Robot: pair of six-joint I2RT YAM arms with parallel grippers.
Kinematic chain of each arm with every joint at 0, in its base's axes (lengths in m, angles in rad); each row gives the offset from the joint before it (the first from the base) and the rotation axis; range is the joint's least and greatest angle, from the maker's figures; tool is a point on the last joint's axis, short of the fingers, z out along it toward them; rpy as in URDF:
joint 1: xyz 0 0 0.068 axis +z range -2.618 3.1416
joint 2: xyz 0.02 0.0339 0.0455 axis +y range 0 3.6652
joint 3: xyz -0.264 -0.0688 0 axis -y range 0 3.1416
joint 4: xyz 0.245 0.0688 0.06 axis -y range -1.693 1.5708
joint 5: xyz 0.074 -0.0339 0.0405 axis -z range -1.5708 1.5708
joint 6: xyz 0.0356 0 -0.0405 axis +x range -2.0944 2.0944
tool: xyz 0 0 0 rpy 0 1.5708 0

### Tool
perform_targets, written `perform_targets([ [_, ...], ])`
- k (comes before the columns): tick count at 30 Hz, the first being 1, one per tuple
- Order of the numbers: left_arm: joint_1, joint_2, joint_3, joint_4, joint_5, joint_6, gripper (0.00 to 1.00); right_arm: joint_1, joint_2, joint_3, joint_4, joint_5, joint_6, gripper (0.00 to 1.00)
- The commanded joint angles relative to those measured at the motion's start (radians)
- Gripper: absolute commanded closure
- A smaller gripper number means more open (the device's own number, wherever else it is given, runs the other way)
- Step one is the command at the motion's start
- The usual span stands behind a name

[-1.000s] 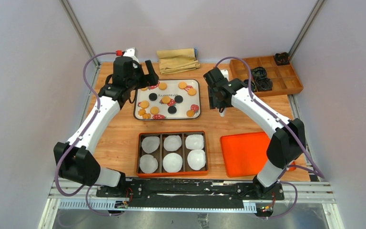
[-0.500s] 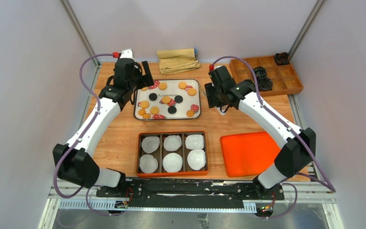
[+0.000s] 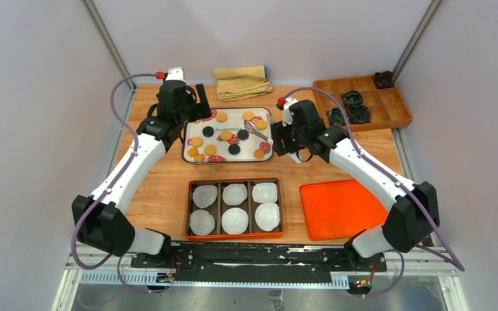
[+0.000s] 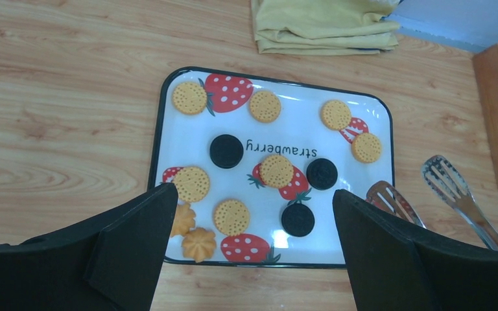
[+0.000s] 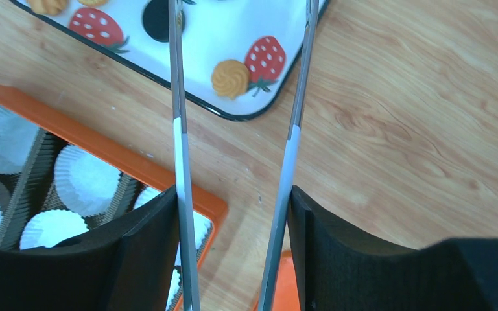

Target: Pack the cookies

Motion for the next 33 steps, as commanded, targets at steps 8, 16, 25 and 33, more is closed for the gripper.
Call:
perform_targets([
  [8, -0.005, -0.044, -0.037, 0.018, -0.051, 0.025, 0.02, 0.033, 0.13, 0.013, 0.109, -0.128, -0.012, 0.44],
  [16, -0.005, -0.043, -0.045, 0.028, -0.056, 0.037, 0.01, 0.056, 0.207, 0.018, 0.11, -0.079, -0.012, 0.46],
  [25, -0.005, -0.047, -0.055, 0.04, -0.057, 0.054, 0.01, 0.056, 0.299, 0.074, 0.112, -0.023, -0.011, 0.52],
  [33, -0.005, -0.039, -0.063, 0.047, -0.064, 0.057, 0.01, 0.072, 0.357, 0.115, 0.098, -0.028, -0.009, 0.58],
])
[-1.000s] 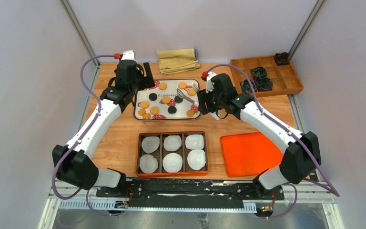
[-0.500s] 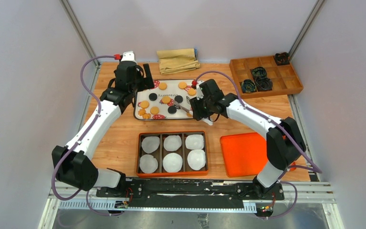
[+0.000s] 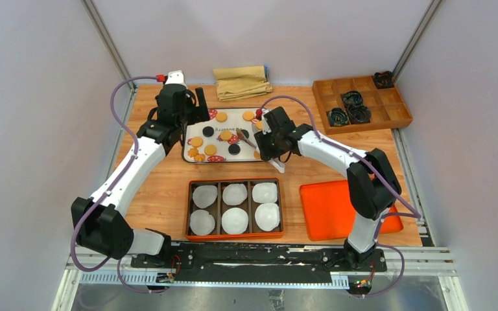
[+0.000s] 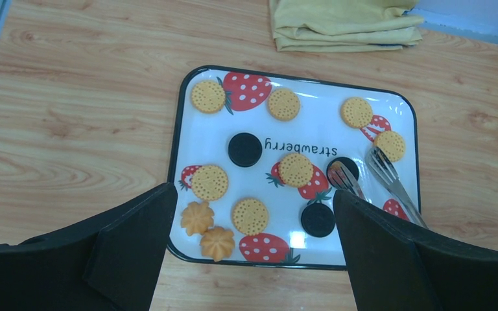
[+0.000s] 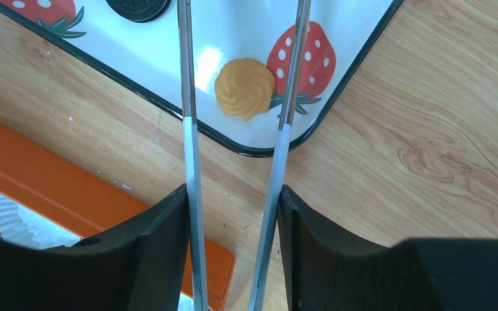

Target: Pack the cookies

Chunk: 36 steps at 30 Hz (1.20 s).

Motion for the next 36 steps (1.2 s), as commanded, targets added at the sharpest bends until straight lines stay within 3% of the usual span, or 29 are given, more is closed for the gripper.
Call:
perform_targets([
  [1, -0.005, -0.013, -0.01, 0.025, -0.023, 0.012, 0.01, 0.029, 0.024, 0.053, -0.017, 0.021, -0.008, 0.59],
  [11, -0.005, -0.011, -0.028, 0.041, -0.011, 0.006, 0.01, 0.124, 0.083, 0.169, -0.177, 0.226, -0.058, 0.57],
  [13, -0.005, -0.012, -0.029, 0.04, -0.008, 0.006, 0.01, 0.129, 0.101, 0.182, -0.191, 0.255, -0.059, 0.66],
  [16, -0.005, -0.019, -0.03, 0.041, -0.008, 0.008, 0.01, 0.129, 0.118, 0.207, -0.222, 0.287, -0.051, 0.88],
  [21, -0.005, -0.023, -0.035, 0.048, -0.005, 0.006, 0.01, 0.131, 0.107, 0.203, -0.229, 0.337, -0.043, 1.0],
  [29, -0.005, -0.02, -0.032, 0.047, -0.008, 0.003, 0.01, 0.13, 0.081, 0.201, -0.228, 0.316, -0.05, 1.0],
  [36, -0.005, -0.022, -0.02, 0.037, -0.012, 0.006, 0.02, 0.126, 0.099, 0.219, -0.25, 0.185, -0.004, 0.97],
])
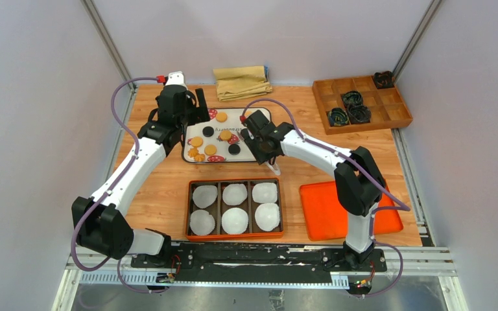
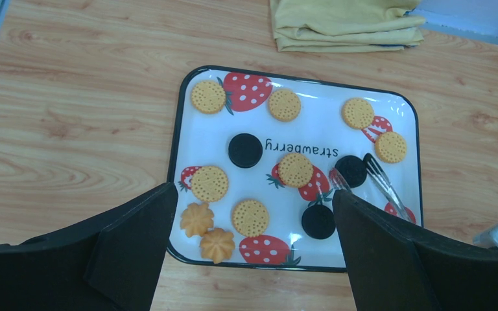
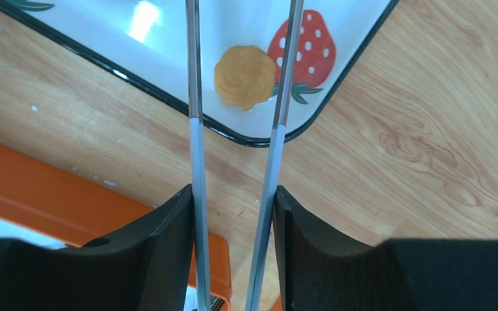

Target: Pack the cookies

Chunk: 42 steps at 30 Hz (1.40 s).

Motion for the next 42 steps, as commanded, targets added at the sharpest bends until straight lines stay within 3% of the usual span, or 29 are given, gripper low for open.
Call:
perform_targets([
  [1, -0.005, -0.022, -0.001, 0.013, -0.003, 0.007, 0.03, 0.001, -0.013, 0.04, -0.053, -0.076, 0.038, 0.96],
  [5, -0.005, -0.021, -0.001, 0.016, 0.011, 0.008, 0.09, -0.006, -0.021, 0.04, -0.061, -0.083, 0.05, 0.95],
  [17, -0.005, -0.028, -0.007, 0.02, 0.022, 0.008, 0.1, -0.039, 0.025, 0.094, -0.112, -0.116, 0.077, 1.0],
  [29, -0.005, -0.015, 0.005, 0.015, 0.051, 0.018, 0.51, -0.04, 0.056, 0.14, -0.145, -0.128, 0.052, 1.0],
  [42, -0.005, -0.015, 0.003, 0.017, 0.051, 0.022, 0.64, -0.04, 0.076, 0.146, -0.157, -0.103, 0.047, 1.0],
])
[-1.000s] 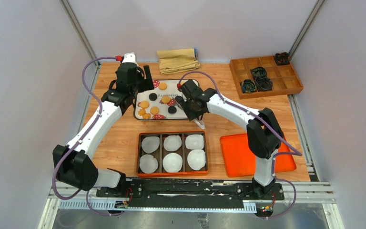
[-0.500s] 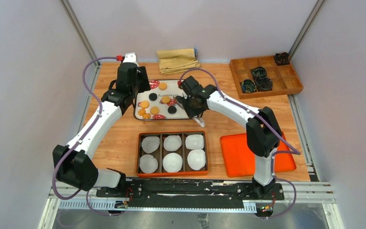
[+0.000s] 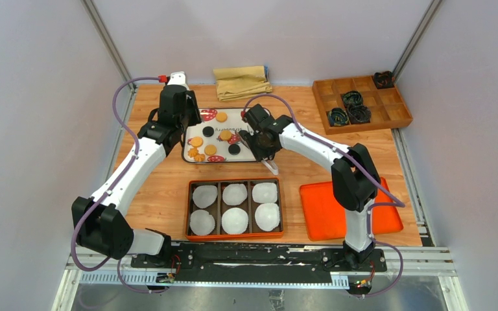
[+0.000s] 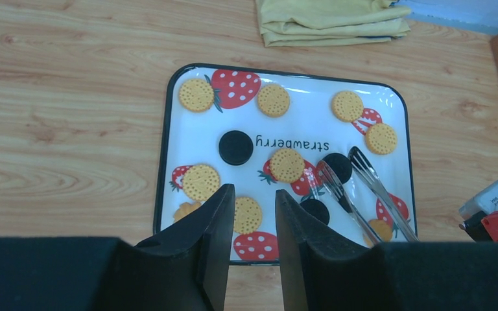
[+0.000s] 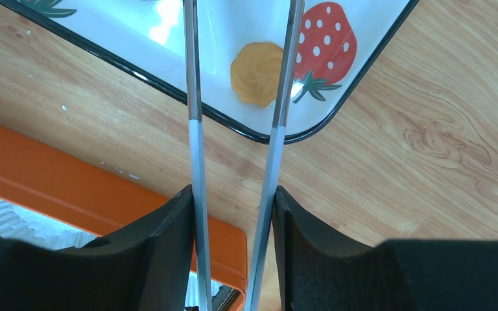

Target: Pack the cookies

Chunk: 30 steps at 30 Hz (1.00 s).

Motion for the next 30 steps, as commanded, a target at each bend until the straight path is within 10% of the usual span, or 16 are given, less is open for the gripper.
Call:
perform_targets([
  [1, -0.005, -0.015, 0.003, 0.016, 0.005, 0.009, 0.64, -0.008, 0.028, 0.039, -0.049, -0.001, -0.017, 1.0],
  [30, -0.005, 0.007, 0.012, 0.022, 0.017, -0.01, 0.63, -0.145, -0.26, -0.095, 0.007, 0.373, 0.049, 1.0],
])
